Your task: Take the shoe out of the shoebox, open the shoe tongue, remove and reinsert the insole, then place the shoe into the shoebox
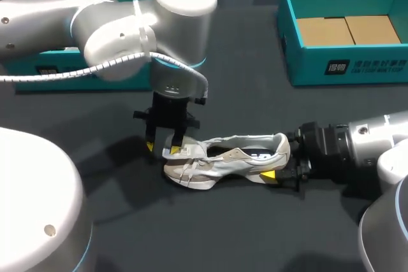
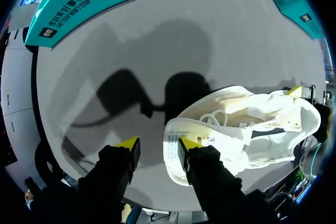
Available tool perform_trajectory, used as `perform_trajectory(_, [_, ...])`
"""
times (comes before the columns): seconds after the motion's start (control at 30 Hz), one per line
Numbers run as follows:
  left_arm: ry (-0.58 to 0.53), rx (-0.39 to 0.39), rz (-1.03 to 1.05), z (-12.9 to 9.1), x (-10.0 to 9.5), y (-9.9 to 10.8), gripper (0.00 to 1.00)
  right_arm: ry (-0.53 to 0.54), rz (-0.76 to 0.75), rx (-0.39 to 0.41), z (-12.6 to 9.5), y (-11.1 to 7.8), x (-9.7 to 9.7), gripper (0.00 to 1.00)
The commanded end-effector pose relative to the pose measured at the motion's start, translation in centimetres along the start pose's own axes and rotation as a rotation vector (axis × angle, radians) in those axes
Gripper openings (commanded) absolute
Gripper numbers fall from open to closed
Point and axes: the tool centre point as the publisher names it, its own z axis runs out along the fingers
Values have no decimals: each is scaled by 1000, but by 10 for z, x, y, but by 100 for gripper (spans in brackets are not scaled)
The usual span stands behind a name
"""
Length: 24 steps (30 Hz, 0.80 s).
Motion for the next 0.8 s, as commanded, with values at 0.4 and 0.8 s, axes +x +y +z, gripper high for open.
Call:
perform_trajectory(0.4, [149, 86, 140, -63, -10, 2, 45, 1, 0, 3, 0, -2, 0, 0])
perform_trajectory(0.8, [262, 230, 545, -122, 32, 9, 42, 1, 0, 3, 0, -2, 0, 0])
